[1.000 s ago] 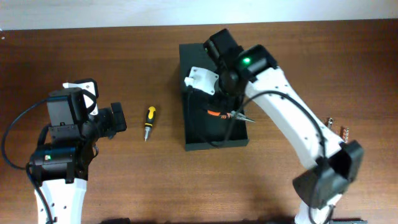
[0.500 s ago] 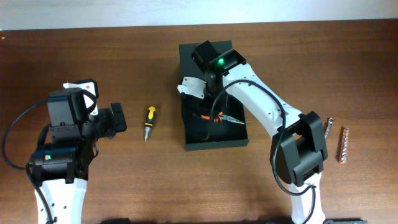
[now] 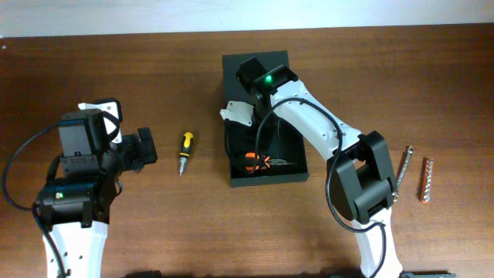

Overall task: Pack container
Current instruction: 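Withdraw the right gripper and move it over the chrome wrench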

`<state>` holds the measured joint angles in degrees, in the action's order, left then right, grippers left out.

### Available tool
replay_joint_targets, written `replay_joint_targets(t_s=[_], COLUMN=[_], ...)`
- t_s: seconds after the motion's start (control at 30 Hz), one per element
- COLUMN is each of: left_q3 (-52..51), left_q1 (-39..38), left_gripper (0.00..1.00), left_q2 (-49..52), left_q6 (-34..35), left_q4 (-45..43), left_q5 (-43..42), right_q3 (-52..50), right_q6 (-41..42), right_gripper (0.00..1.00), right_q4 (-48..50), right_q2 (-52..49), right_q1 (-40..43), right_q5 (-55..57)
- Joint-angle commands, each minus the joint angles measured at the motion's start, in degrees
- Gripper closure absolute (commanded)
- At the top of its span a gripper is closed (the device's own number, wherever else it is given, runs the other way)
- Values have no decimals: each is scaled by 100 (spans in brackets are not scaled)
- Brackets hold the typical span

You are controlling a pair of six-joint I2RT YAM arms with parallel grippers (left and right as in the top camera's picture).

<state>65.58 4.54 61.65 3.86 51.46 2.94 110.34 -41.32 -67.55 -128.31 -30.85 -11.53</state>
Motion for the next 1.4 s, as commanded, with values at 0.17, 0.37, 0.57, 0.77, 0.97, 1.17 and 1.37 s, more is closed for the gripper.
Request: replay_joint_targets(t_s=[0.17, 0.37, 0.57, 0.77, 0.97, 1.17, 1.37], left_q3=[101, 101, 101, 101, 101, 101, 101], left_q1=[24, 24, 24, 24, 24, 24, 24], left_gripper=[1, 1, 1, 1, 1, 1, 1], left_q2=[-28, -28, -28, -28, -28, -28, -28], left_q6=[-111, -111, -111, -111, -109, -109, -109], left_q4=[17, 15, -28, -33, -48, -44, -42], left_q5=[-81, -81, -81, -81, -83, -85, -85], right_q3=[1930, 3945, 3821, 1703, -1379, -3506, -3825], right_q6=[2065, 4266, 4638, 4653, 4627, 4629, 4631], right_gripper=[27, 20, 16, 14, 1, 1, 1], right_q4=[-1040, -2583, -2979, -2979, -2662, -1060, -9], right_q2=[459, 938, 1687, 3532, 5337, 5359, 4057], right_q1=[505, 2297, 4207, 5056, 5480, 5681, 5674], right_q5=[796, 1362, 1152, 1156, 1228, 1115, 1117])
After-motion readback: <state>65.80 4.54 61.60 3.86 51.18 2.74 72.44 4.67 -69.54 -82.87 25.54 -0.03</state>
